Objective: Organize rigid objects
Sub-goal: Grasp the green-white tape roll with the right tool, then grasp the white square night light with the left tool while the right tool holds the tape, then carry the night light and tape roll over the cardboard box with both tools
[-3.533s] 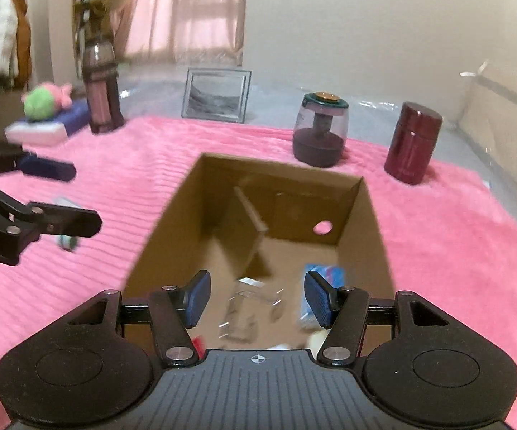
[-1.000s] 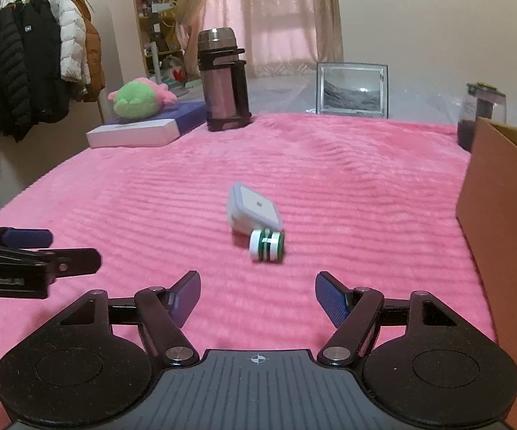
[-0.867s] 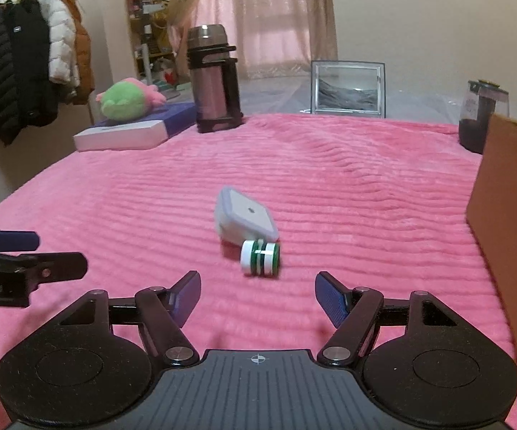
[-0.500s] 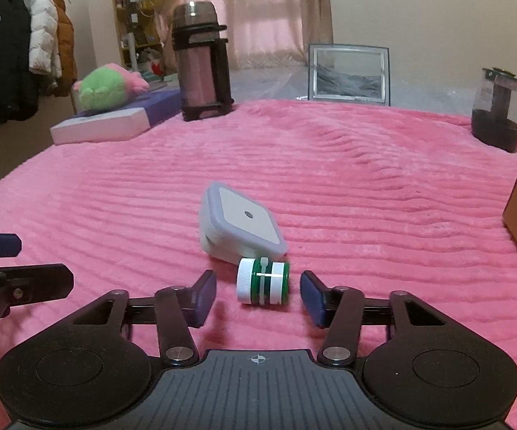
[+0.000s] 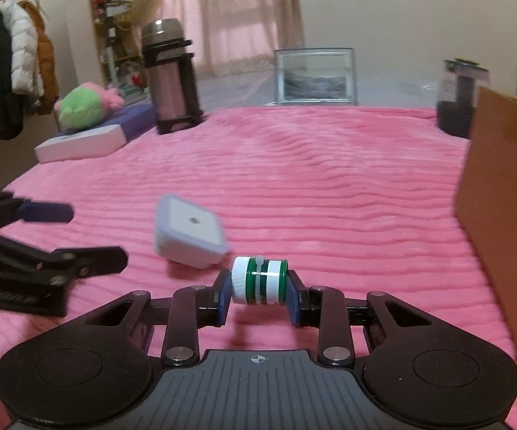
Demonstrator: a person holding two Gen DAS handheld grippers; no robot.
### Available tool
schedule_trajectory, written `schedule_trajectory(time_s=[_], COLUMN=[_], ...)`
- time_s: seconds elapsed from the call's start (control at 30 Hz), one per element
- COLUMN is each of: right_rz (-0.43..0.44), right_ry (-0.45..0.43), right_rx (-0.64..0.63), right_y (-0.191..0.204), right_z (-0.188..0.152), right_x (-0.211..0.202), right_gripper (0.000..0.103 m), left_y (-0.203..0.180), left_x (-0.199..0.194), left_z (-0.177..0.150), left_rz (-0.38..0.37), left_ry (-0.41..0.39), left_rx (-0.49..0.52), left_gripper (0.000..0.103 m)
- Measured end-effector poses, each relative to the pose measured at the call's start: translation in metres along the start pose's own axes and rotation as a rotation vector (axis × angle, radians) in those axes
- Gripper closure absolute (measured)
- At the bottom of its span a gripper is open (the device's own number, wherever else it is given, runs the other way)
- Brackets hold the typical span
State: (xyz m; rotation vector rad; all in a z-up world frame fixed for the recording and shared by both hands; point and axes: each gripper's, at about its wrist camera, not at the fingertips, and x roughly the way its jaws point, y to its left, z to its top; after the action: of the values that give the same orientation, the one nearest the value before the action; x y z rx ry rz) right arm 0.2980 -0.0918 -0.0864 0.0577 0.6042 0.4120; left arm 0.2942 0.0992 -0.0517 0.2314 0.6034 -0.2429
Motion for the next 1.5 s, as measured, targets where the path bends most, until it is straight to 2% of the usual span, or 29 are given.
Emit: schedule_trajectory(time_s=[0.1,0.23,0.4,0.47,0.57,0.7,0.8,1.07,1.23,1.5], right_rz=[-0.011,-0.014,-0.007,-0.004,-0.003,-0.001,0.000,0.000,0.003,0.016], right_ry=[0.002,0.009,0.018,0.017,0.010,0.006,0.006,0.000,0.001,-0.011], right_rx=[0.007,0.015,0.023,0.025,0.028,0.036,0.038,0.053,0.062,0.056], right_y=[-0.010,-0.017,-0.023,-0.025,-0.027,-0.030,-0.030,-0.028,-0.028,-0.022], right_z=[-0.001,-0.004,-0.007,-0.007,-0.006,-0.005,-0.004,-0.012,-0.026,-0.049], right_x=[-0.005,-0.005,-0.003,-0.003,-0.005,-0.009,-0.017,-0.059,-0.100,-0.170], right_gripper=[0.075,0.075,0.075,0.075,0.075,0.075,0.075,0.075,0.075,0.075], left_y=[-0.009,-0.014,-0.012,-0.011,-0.011,-0.015,-0.018,-0.037,-0.059,-0.098], left_x=[0.019,0.045,0.067,0.074,0.082,0.078,0.062,-0.002,-0.053,-0.125], left_z=[0.008,0.017,0.023,0.025,0.028,0.028,0.026,0.006,-0.004,-0.022], left_rz=[-0.037,-0.093,-0.161,-0.182,-0.214,-0.208,-0.178,-0.131,-0.103,-0.037], left_ry=[-0.003,0.038,0.058,0.075,0.116,0.130,0.128,0.120,0.087,0.050], left_rx=[0.092,0.187,0.243,0.254,0.268,0.267,0.214,-0.014,-0.150,-0.289], left_gripper=[0.013,0.013,0.014,0.017,0.031,0.037,0.041,0.042,0.042,0.042])
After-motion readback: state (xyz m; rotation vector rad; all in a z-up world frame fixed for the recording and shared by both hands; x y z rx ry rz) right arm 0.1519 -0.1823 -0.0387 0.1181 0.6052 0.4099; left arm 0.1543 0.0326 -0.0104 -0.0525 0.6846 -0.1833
